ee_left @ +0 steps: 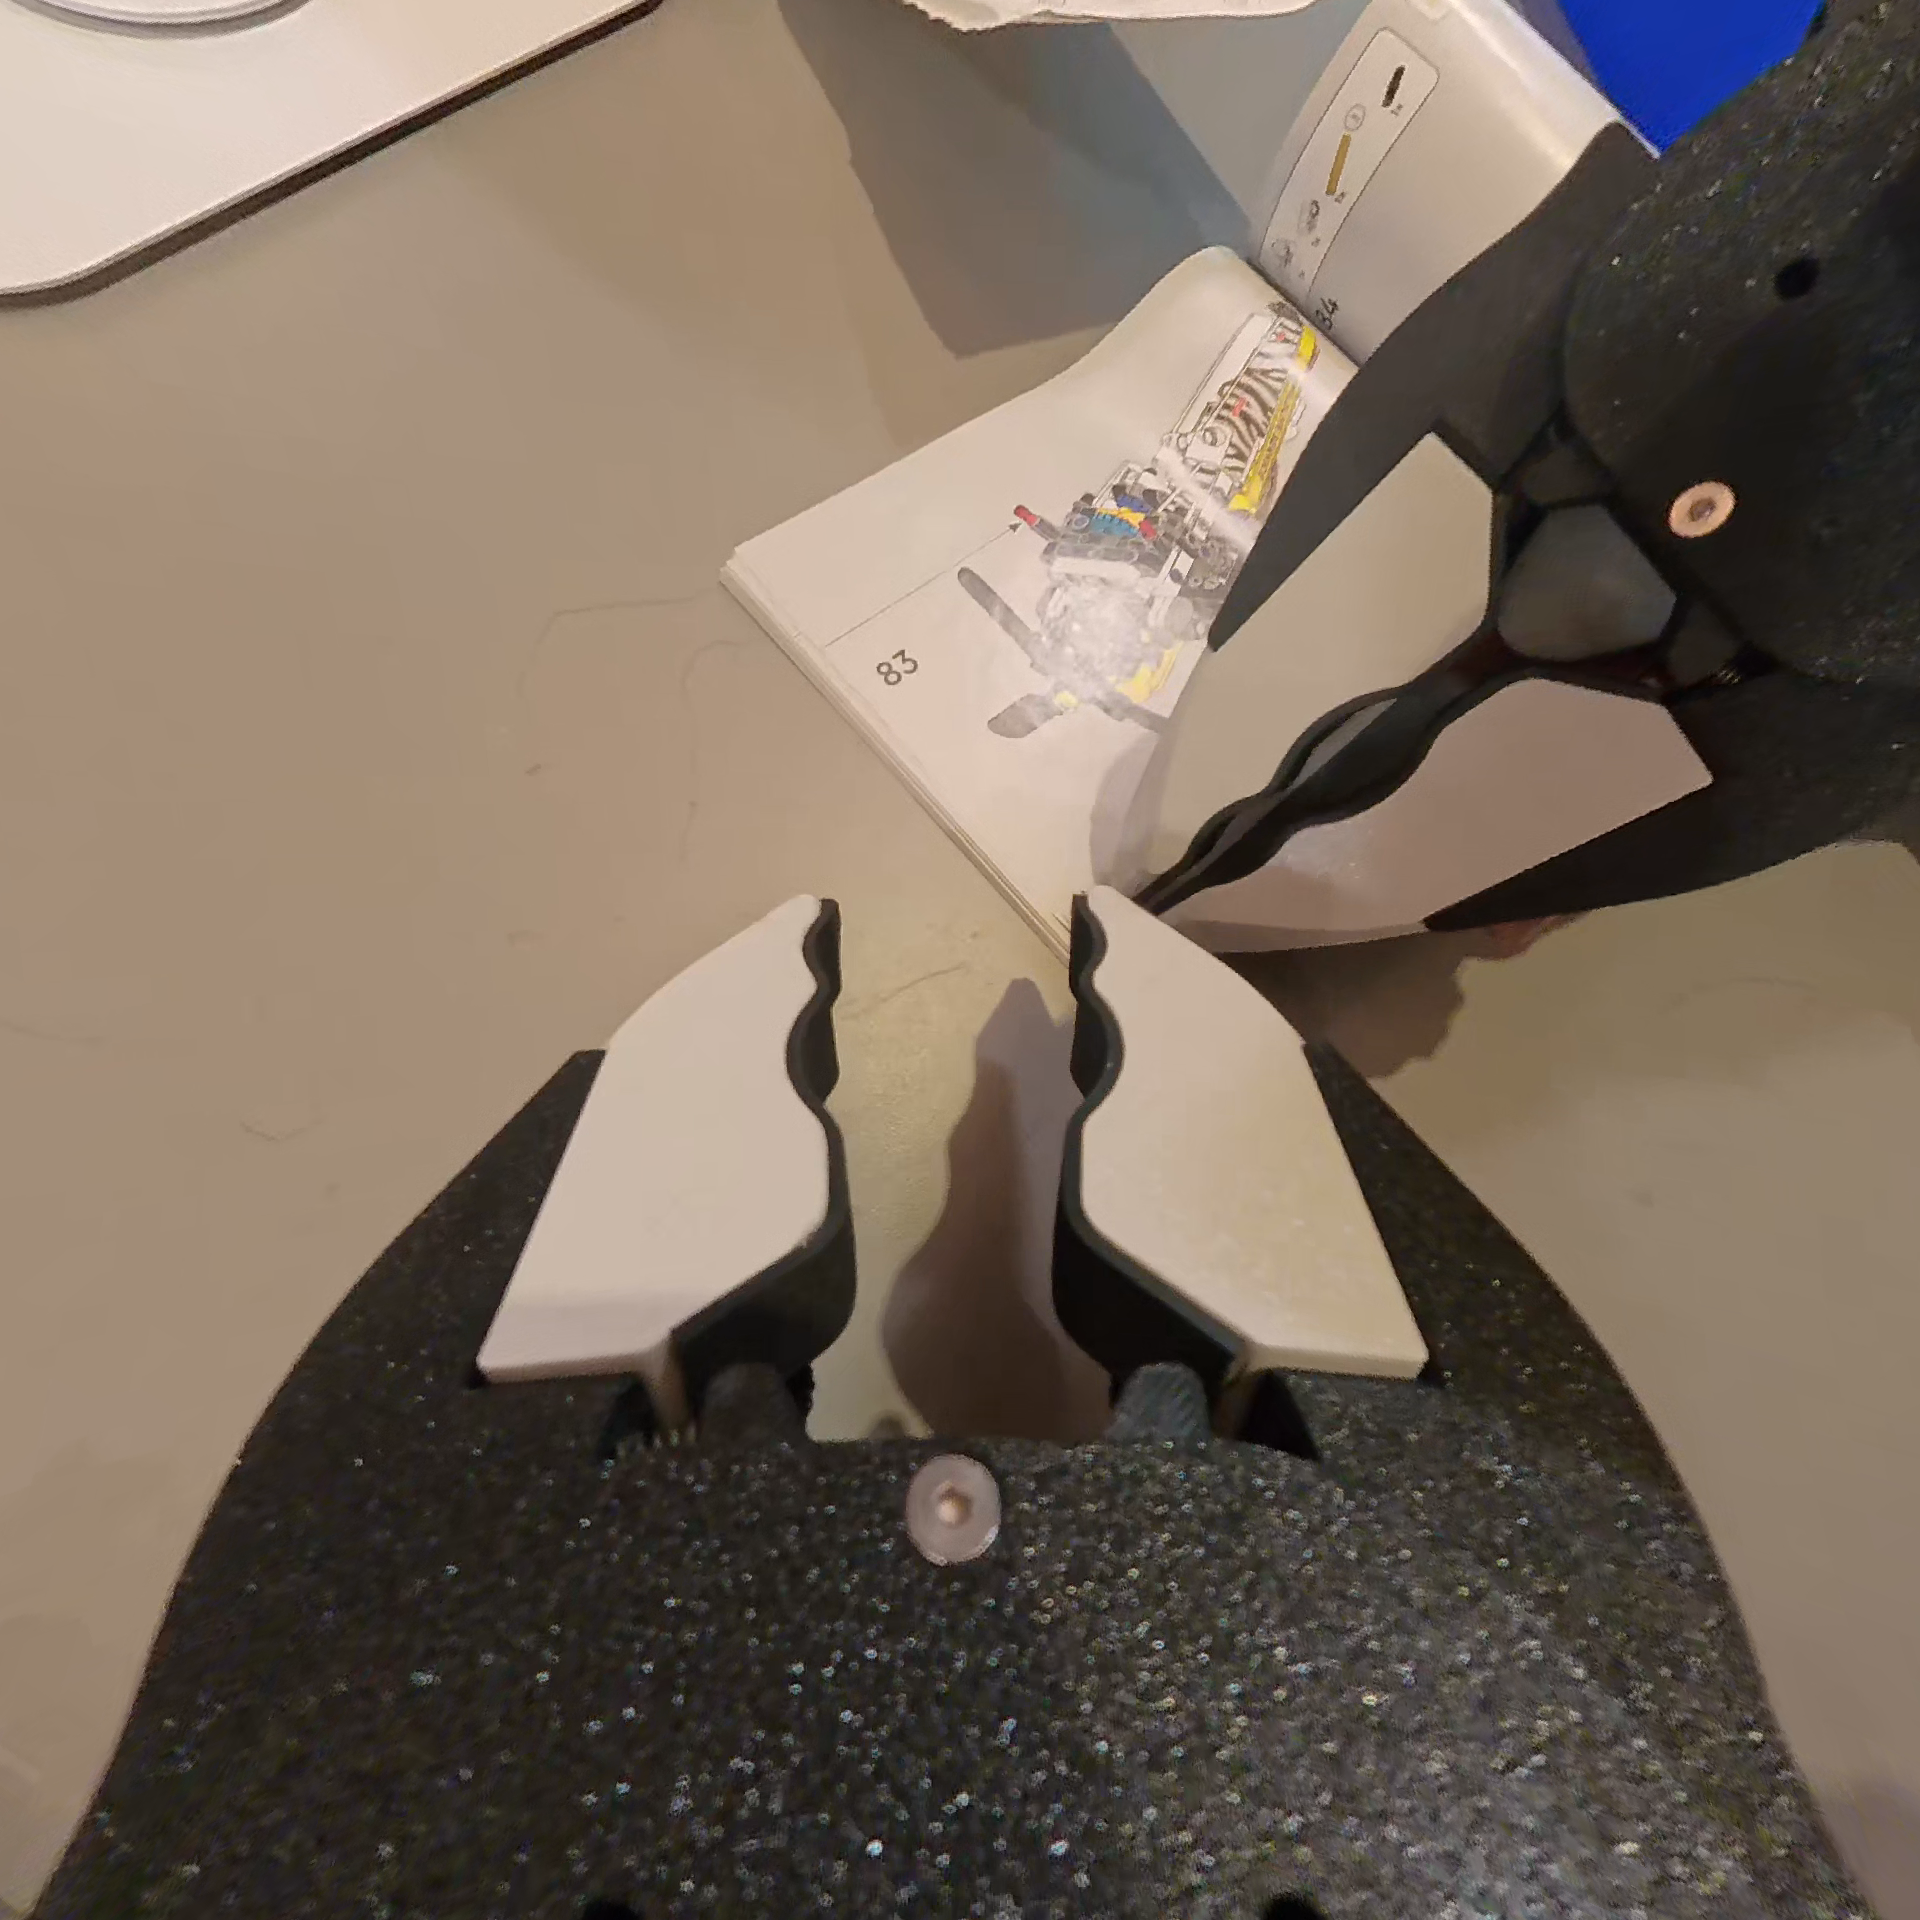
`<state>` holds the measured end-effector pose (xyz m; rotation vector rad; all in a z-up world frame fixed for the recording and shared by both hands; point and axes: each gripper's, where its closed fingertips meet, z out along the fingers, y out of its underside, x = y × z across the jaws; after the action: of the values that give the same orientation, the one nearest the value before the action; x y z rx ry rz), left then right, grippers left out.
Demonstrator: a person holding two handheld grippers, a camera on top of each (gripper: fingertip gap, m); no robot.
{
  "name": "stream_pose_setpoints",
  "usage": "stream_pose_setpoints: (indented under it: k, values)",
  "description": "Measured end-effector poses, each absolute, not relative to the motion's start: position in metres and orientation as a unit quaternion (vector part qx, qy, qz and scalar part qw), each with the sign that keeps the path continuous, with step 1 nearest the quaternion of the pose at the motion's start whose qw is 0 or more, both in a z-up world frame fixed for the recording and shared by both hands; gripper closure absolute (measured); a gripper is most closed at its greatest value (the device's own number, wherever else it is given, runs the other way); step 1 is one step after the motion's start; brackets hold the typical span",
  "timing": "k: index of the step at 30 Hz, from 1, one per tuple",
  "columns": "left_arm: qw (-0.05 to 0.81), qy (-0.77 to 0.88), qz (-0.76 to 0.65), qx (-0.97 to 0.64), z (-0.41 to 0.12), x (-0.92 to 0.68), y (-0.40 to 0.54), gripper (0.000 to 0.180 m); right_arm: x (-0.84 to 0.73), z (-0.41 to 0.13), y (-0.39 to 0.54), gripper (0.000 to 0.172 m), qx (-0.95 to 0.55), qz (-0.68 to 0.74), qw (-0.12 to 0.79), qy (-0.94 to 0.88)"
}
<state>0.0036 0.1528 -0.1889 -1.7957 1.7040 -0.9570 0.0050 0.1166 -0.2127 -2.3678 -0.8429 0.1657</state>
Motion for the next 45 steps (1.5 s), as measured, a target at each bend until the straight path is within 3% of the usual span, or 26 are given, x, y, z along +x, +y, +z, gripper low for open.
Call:
stream_pose_setpoints:
  k: [45]
  values:
    - [0.262, 0.655, -0.309, -0.638, -0.207, 0.011, 0.147, 0.136, 0.012, -0.204, 0.12, 0.172, -0.896, 0.063, 0.328, -0.293]
